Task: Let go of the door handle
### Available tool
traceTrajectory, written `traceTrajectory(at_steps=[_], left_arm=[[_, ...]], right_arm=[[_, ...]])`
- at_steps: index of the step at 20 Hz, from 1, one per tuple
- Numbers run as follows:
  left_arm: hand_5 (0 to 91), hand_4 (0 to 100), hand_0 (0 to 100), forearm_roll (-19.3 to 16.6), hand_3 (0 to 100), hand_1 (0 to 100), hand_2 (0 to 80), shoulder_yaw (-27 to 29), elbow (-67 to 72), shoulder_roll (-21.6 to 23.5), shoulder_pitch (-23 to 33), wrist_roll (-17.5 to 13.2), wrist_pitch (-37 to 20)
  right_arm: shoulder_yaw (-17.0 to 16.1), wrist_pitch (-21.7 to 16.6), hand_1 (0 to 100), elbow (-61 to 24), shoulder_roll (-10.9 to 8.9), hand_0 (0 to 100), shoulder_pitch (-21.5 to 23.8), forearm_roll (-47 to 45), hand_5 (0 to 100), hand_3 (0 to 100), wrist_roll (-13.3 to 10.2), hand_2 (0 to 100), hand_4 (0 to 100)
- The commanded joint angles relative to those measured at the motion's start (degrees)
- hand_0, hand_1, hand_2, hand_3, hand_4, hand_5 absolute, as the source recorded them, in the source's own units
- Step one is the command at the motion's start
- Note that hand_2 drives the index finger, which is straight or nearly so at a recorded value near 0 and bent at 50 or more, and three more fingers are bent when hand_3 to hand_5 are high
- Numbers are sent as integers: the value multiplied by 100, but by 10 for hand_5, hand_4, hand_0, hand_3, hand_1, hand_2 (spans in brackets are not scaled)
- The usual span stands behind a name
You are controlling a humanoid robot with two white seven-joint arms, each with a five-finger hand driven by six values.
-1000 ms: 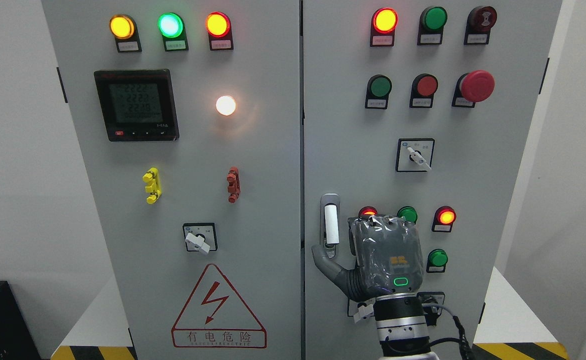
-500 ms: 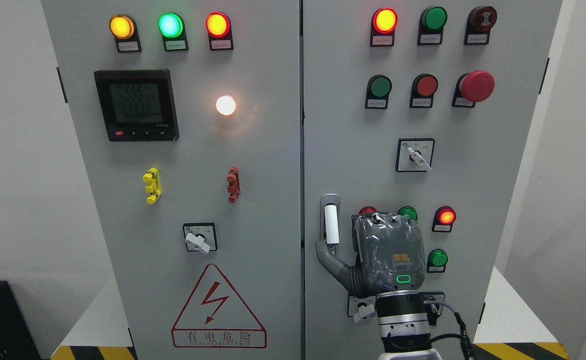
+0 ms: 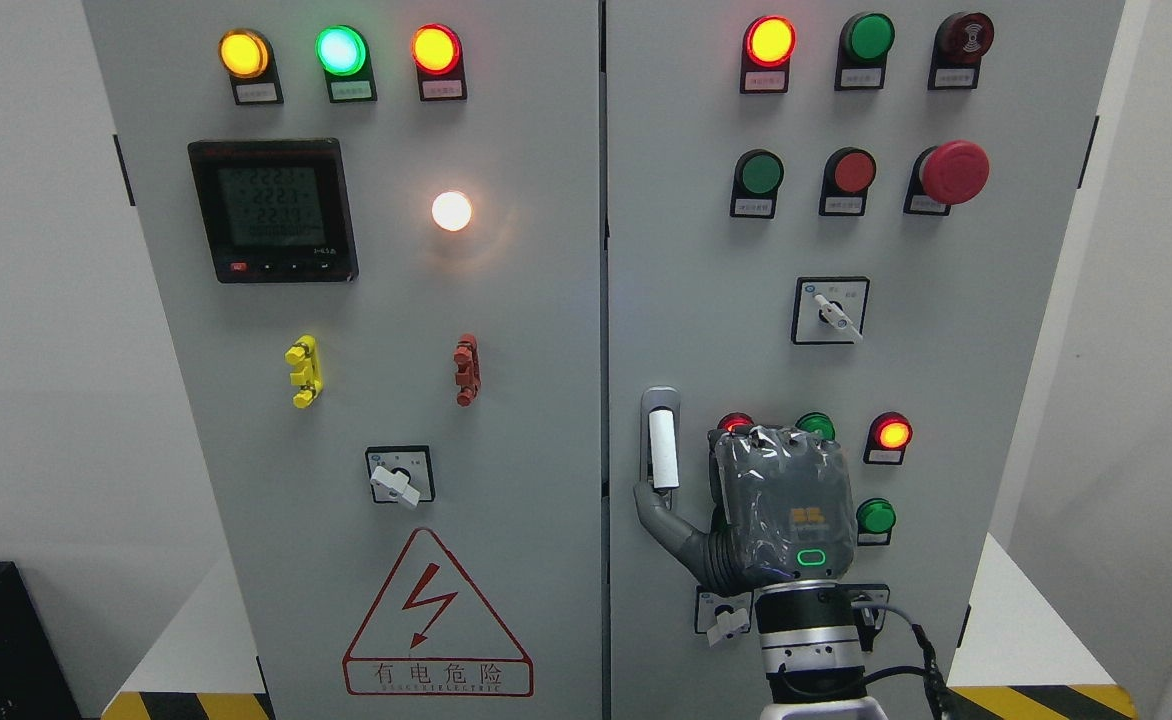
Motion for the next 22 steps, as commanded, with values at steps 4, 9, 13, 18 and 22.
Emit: traceTrajectory(at_steps=[4,9,13,18,22], left_arm=[[0,11,0,0,94,0,22,-123,-114,0,0,0,0],[0,11,0,0,93,0,23,-123,-114,0,0,0,0],[0,12,0,0,93,0,23,-123,-114,0,0,0,0],[0,12,0,0,93,0,23,-123,-114,0,0,0,0],[0,12,0,0,93,0,22,-123,-114,0,0,0,0]], right_arm=[[-57,3,335,-9,0,215,39,-4,937,1000,-12,911,991],[-57,3,341,-44,9,225,91,-4,938,1000,-21,911,991],[-136,3,344,-88,0,226,126,-4,938,1000,-30,912,991],[-136,3,345,-150,9,227,135,-13,938,1000,-30,912,991],[-145,3,343,-158,9,229,135,-13,938,1000,-30,912,991]])
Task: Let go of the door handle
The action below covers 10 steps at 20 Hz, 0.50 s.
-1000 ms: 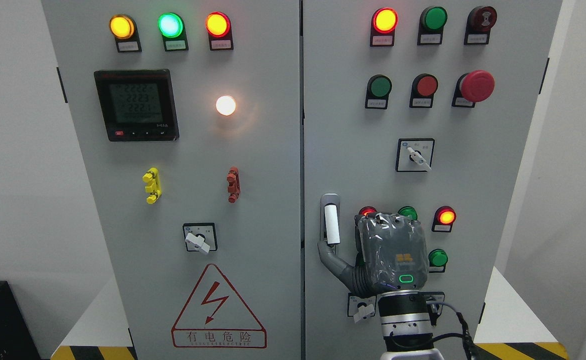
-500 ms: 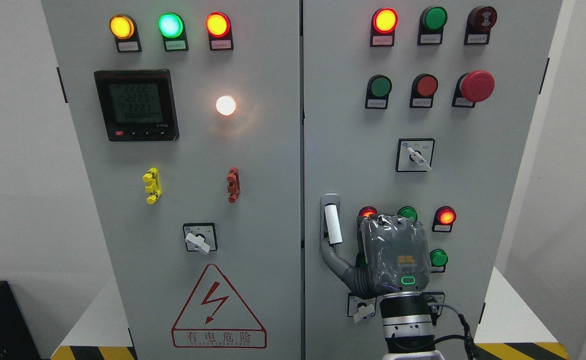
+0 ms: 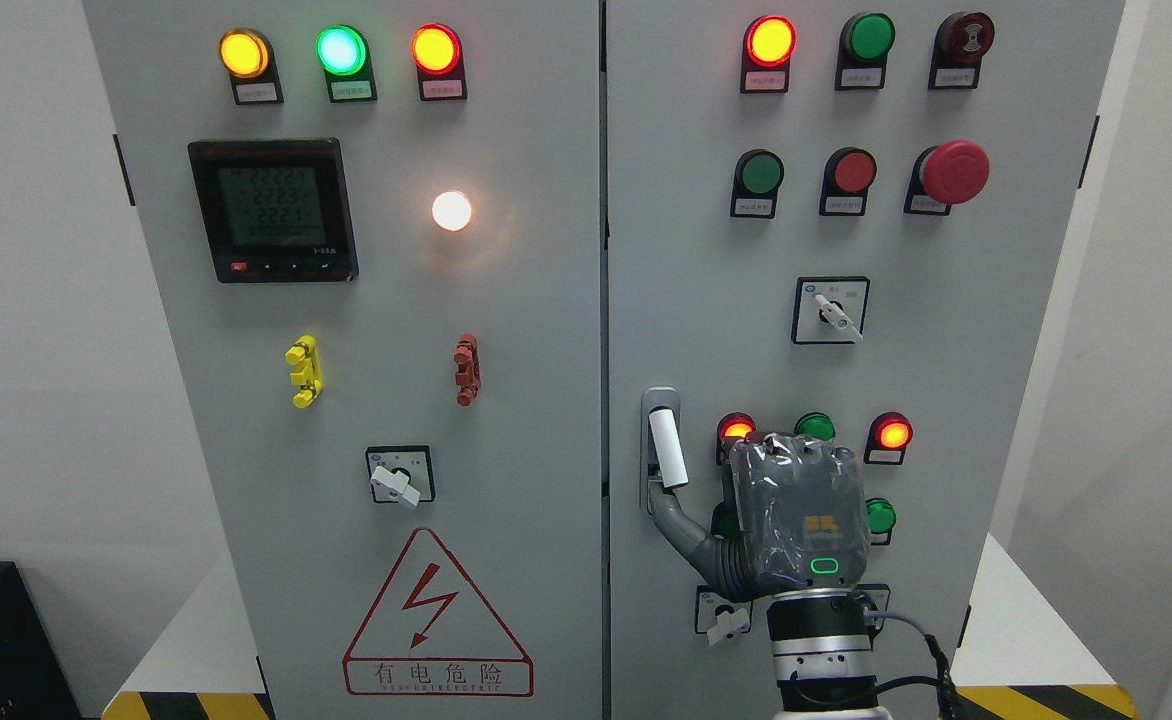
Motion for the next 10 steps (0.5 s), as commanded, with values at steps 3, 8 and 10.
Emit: traceTrajectory(at_steps=[3,8,10], left_arm=[[0,13,0,0,93,0,23,-123,-114,0,0,0,0],[0,13,0,0,92,0,23,-123,-114,0,0,0,0],[0,13,0,0,94,0,23,-123,-114,0,0,0,0]], right_arm=[[-46,3,342,-69,4,230,4,-2,938,1000,-4,913,991],[-46,3,332,-69,4,235,4,-2,938,1000,-4,912,991],[-54,3,331,-69,4,237,4,-2,937,1000,-4,913,991]])
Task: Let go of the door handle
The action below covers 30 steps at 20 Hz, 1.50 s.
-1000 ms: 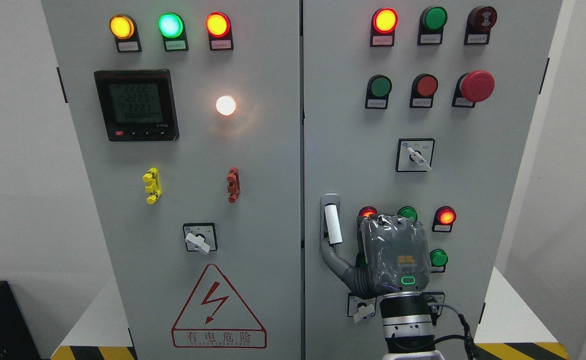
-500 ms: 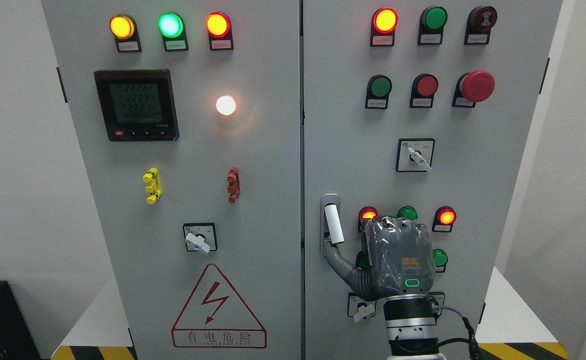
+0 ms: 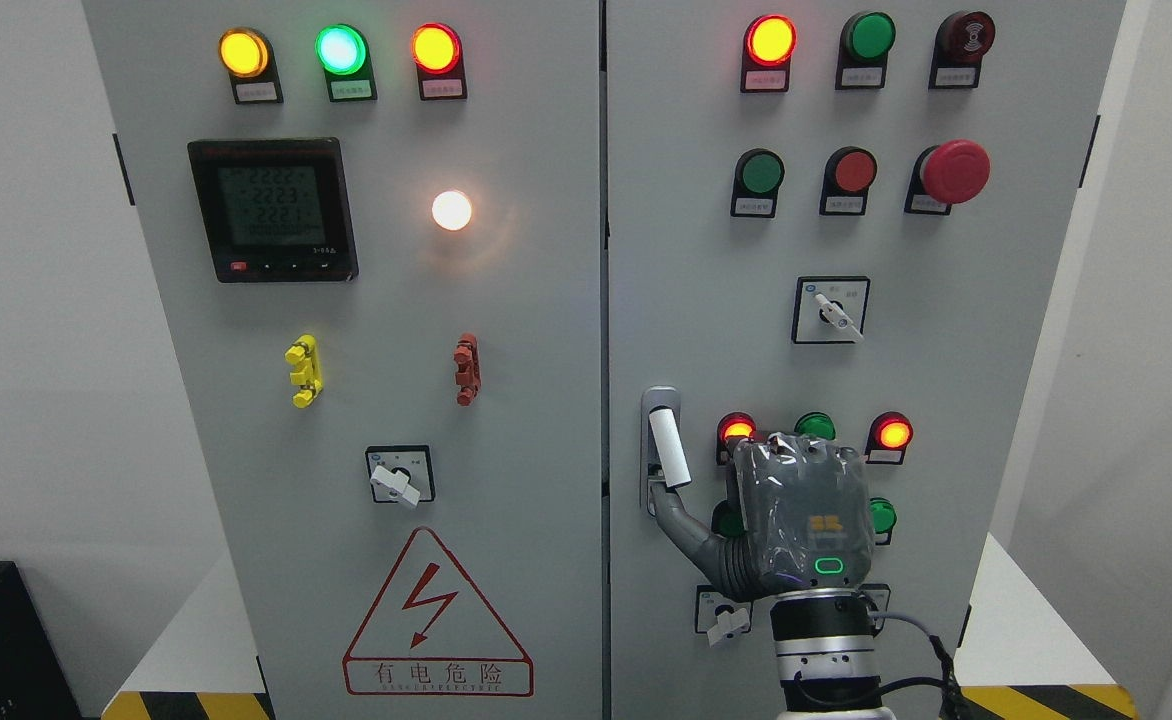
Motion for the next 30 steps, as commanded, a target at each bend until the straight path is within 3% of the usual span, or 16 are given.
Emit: traceTrajectory(at_steps=[1,7,30], left_arm=[[0,13,0,0,95,0,23,-123,-114,0,0,0,0],[0,13,0,0,95,0,22,-123,-114,0,0,0,0],[0,12,0,0,96,0,23,-123,-114,0,0,0,0]], right_arm=[[-80,3,324,-49,2,241,-1,0,937,1000,-4,912,991],[-133,3,309,-67,2,284,17,0,937,1000,-4,912,992],[-221,-6,330,-155,2,296,43,0,937,1000,-100,912,993]])
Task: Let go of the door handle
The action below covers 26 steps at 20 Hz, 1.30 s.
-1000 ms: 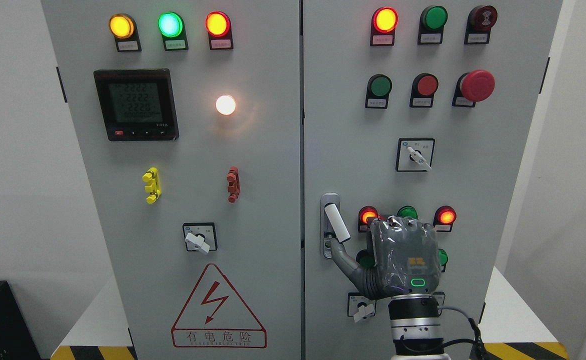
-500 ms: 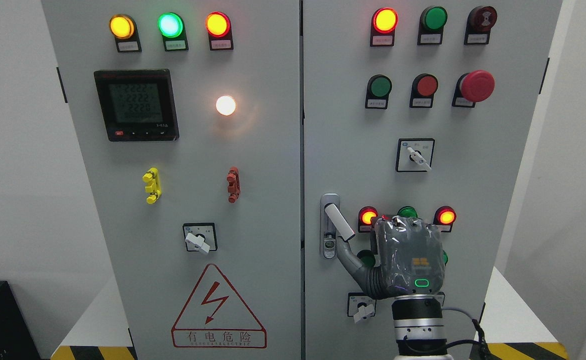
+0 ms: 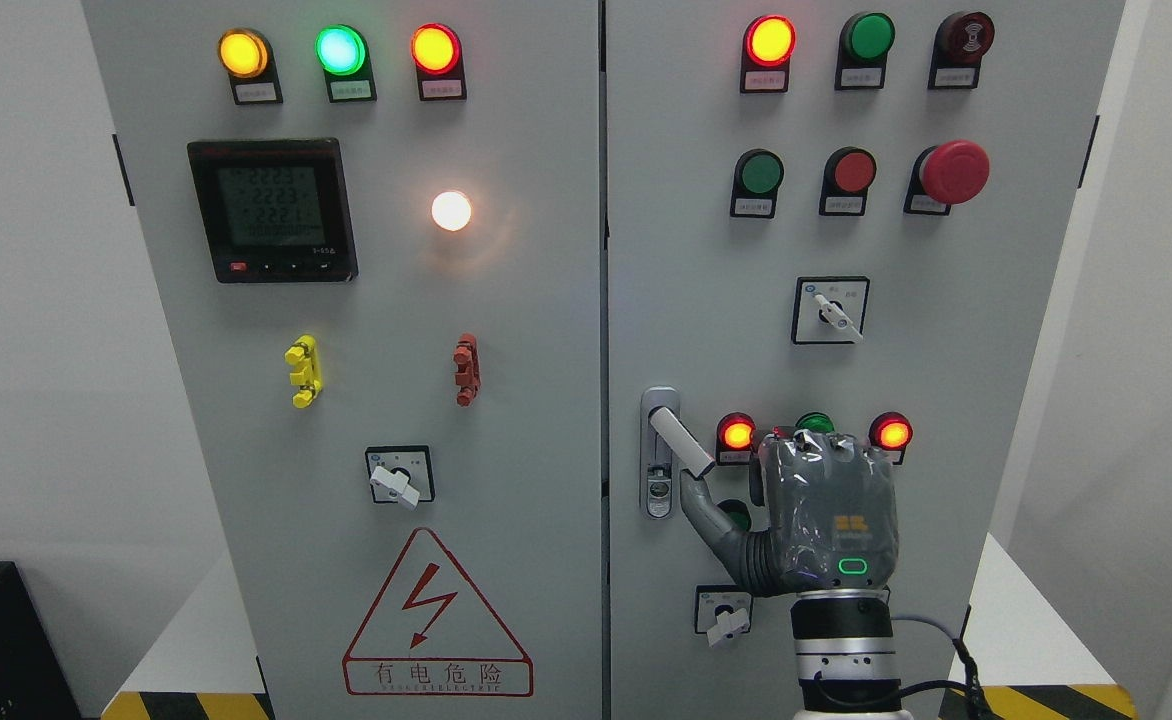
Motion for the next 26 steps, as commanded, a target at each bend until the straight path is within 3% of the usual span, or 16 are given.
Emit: traceTrajectory(at_steps=[1,26], left_arm=[[0,12,0,0,96,0,23,-123,-114,0,0,0,0],[0,12,0,0,96,0,22,-123,-114,0,0,0,0]], right_arm=[[-46,-4,329,-49,1,297,-7,0,938,1000,5,911,993],[-195,-4,332,-40,1,304,-156,9,939,1000,40,911,994]])
